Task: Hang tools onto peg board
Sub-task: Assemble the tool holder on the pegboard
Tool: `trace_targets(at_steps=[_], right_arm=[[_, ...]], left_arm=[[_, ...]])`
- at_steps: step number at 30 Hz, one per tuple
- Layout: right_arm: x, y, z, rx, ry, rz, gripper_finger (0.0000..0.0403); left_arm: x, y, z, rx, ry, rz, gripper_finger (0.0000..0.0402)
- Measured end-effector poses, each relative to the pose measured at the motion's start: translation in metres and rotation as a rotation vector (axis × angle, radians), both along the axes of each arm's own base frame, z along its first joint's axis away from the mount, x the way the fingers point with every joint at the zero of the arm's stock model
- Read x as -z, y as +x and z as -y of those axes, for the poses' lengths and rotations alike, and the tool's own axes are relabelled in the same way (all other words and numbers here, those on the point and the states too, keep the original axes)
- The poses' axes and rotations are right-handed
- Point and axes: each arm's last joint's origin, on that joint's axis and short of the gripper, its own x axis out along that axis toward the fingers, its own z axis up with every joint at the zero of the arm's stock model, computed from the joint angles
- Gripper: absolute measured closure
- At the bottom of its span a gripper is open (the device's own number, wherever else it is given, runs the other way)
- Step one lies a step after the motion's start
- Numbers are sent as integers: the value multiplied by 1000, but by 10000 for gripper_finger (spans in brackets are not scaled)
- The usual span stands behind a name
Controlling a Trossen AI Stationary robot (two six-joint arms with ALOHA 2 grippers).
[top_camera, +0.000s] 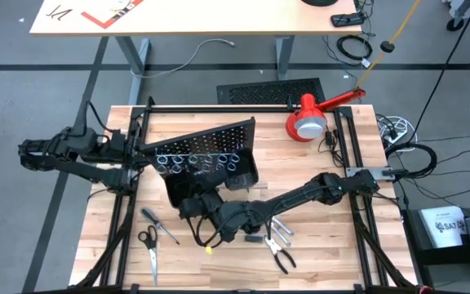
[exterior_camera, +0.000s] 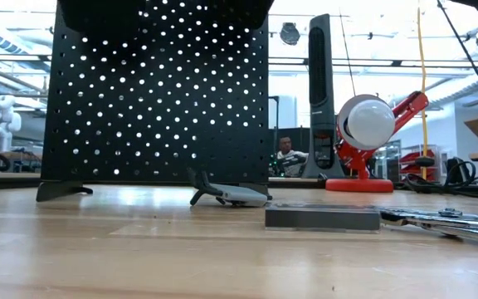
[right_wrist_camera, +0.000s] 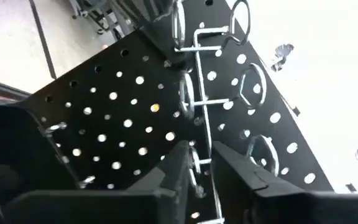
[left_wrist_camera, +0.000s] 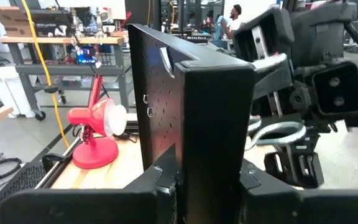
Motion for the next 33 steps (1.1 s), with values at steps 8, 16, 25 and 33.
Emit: trace_targets(at_steps=[8,16,25,33], right_arm=[[-7,-2,6,-18,-49,-94,393],[-6,-1,8,-32,-90,-164,399],[-7,0,10,-36,-162,-252,401],[-14,-3,11,-55,-237,-326,401]], left_arm=[[0,0,0,2,0,-1,337],[2,0,0,3,-2,-18,337],[2,-1,0,7,-1,-26,337],[2,-4,0,28,-1,-30,337]])
